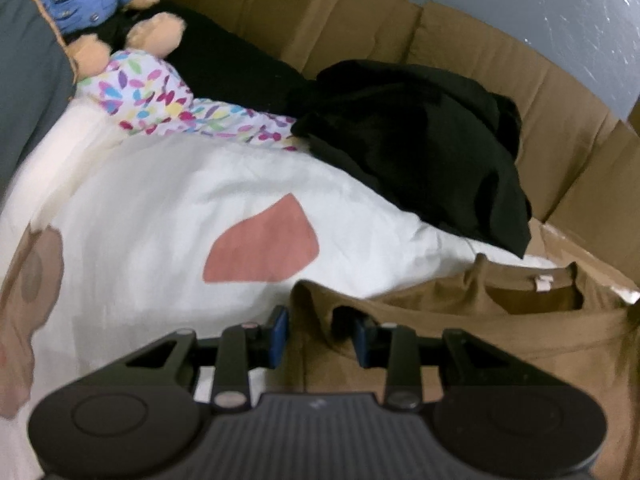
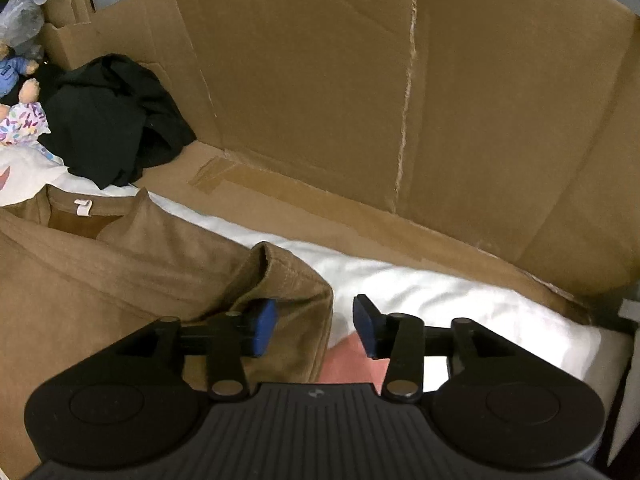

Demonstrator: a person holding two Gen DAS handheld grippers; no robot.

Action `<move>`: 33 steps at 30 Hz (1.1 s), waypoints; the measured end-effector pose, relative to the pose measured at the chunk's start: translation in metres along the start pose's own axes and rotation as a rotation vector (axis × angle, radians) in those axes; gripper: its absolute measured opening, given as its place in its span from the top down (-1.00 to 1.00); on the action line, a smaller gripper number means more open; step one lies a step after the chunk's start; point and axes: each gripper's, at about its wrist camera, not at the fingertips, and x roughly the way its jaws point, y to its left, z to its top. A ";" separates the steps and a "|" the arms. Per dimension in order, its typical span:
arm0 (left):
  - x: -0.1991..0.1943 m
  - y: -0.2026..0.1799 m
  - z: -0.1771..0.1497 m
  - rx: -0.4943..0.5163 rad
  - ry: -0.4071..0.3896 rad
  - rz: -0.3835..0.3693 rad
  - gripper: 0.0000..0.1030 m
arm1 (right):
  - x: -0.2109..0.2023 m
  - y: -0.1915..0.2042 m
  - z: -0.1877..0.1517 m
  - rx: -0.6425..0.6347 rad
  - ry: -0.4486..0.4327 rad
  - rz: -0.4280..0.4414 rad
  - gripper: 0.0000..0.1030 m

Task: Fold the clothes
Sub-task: 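Open both grippers to release the folded hem, then hover both open grippers over the folded edge near the collar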

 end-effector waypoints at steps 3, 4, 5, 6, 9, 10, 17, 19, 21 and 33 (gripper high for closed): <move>0.002 0.001 0.007 -0.024 -0.029 -0.006 0.30 | 0.002 -0.001 0.001 0.000 -0.028 0.008 -0.06; 0.003 0.000 0.010 -0.024 -0.031 -0.005 0.30 | 0.003 -0.001 0.002 0.001 -0.038 0.013 -0.07; 0.003 -0.001 0.012 -0.023 -0.032 -0.004 0.30 | 0.003 -0.001 0.002 0.003 -0.041 0.015 -0.07; 0.004 -0.001 0.014 -0.022 -0.033 -0.001 0.30 | 0.005 -0.001 0.004 0.009 -0.045 0.021 -0.07; 0.002 0.000 0.021 -0.054 -0.065 -0.006 0.30 | 0.009 0.000 0.007 0.020 -0.054 0.044 -0.07; 0.002 0.001 0.022 -0.061 -0.071 -0.007 0.30 | 0.010 0.001 0.008 0.020 -0.058 0.052 -0.07; -0.014 0.007 0.025 -0.046 -0.113 -0.005 0.29 | 0.010 -0.004 0.010 0.071 -0.061 0.127 0.48; -0.019 0.011 0.024 -0.035 -0.116 0.002 0.29 | 0.010 -0.008 0.009 0.081 -0.062 0.125 0.49; -0.026 0.017 0.022 -0.034 -0.120 0.005 0.29 | 0.008 -0.009 0.009 0.093 -0.068 0.125 0.49; -0.046 0.037 0.000 0.002 -0.087 0.017 0.30 | 0.012 -0.011 0.010 0.133 -0.040 0.090 0.23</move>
